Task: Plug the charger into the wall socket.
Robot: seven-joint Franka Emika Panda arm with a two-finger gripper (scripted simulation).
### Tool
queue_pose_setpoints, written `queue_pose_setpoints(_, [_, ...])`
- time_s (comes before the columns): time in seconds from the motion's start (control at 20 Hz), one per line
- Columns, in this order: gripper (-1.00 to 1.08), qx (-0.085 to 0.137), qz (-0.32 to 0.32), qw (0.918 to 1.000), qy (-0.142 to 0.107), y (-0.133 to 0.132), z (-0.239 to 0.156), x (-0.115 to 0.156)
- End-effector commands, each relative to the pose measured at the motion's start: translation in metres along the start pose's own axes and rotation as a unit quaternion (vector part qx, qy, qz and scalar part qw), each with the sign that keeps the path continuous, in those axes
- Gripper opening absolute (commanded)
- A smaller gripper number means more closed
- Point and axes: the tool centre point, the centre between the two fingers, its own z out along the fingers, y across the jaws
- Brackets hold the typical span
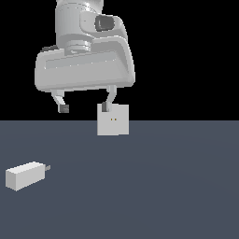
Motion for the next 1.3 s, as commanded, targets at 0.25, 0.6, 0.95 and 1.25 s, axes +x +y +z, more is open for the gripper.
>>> queue_pose_setpoints(0.25, [1.0, -0.001, 0.05, 0.9988, 0.002, -0.03, 0.027, -0.036])
queue_pose_setpoints(0.6, [1.0, -0.001, 0.082, 0.9966, 0.003, -0.053, 0.045, -0.056])
queue_pose_setpoints(0.95, [1.0, -0.002, 0.098, 0.9952, 0.004, -0.065, 0.055, -0.065])
queue_pose_setpoints(1.25, [1.0, -0.002, 0.099, 0.9951, 0.004, -0.067, 0.056, -0.066])
